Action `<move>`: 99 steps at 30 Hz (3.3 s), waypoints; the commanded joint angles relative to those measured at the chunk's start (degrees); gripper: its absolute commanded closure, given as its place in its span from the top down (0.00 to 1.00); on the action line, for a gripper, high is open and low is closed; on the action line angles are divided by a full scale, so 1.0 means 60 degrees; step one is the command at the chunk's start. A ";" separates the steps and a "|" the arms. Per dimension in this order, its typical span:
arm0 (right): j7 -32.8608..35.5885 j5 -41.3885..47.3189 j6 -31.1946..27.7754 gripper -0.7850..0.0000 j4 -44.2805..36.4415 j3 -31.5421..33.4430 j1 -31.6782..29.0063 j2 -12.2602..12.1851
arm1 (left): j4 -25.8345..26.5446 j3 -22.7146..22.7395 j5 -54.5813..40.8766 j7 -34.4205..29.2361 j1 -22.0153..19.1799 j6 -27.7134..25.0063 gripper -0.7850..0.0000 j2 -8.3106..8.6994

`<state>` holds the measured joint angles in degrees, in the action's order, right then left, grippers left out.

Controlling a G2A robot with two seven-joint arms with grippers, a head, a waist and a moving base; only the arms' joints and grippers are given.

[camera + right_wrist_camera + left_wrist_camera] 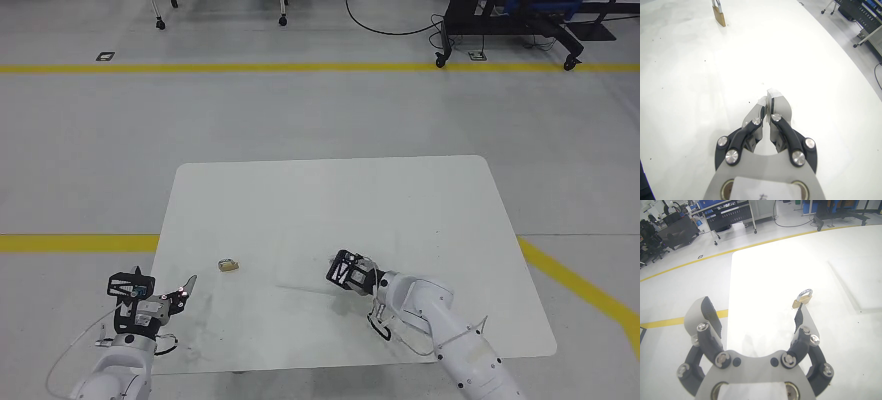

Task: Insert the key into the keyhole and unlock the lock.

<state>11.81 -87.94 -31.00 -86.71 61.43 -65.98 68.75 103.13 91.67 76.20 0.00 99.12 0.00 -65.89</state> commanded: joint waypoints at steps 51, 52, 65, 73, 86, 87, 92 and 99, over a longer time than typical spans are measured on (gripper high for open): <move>-0.3417 0.4156 0.0284 0.00 0.0133 0.1611 -0.1290 -0.0078 | -0.1232 -0.3784 -0.0717 -0.1933 -0.3938 -0.3202 1.00 -0.0541; -0.3335 0.4711 0.0177 0.00 0.0171 0.1698 -0.1318 -0.0072 | -0.1232 -0.3784 -0.0717 -0.1933 -0.3938 -0.3202 1.00 -0.0541; -0.2803 0.5487 0.0456 0.00 0.0058 0.1955 -0.1447 -0.0080 | -0.1836 -0.3662 -0.4999 -0.0925 -0.3877 -0.5355 1.00 -0.0639; -0.0681 0.9698 -0.0652 0.00 0.0375 0.1696 -0.1344 0.0003 | -0.4186 -0.4946 -0.9956 -0.2449 -0.4973 -0.7463 0.88 -0.0874; 0.1306 1.2044 -0.0764 0.00 0.0586 0.1670 -0.0973 -0.0039 | -0.5701 -0.6106 -1.2314 -0.4415 -0.6457 -0.7663 0.46 -0.1188; 0.1357 1.2106 -0.0771 0.00 0.0607 0.1648 -0.0953 -0.0037 | -0.5750 -0.6165 -1.2306 -0.4424 -0.6502 -0.7651 0.46 -0.1209; 0.1603 1.2370 -0.0894 0.00 0.0704 0.1578 -0.0876 -0.0037 | -0.5913 -0.6394 -1.2210 -0.4286 -0.6676 -0.7649 0.47 -0.1313; 0.1848 1.2646 -0.1074 0.00 0.0826 0.1470 -0.0829 -0.0036 | -0.5965 -0.6607 -1.1899 -0.4162 -0.6793 -0.7686 0.38 -0.1407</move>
<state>22.73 -12.10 -37.42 -81.78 70.33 -70.99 68.54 67.44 52.09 4.54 -25.13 58.45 -46.19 -74.28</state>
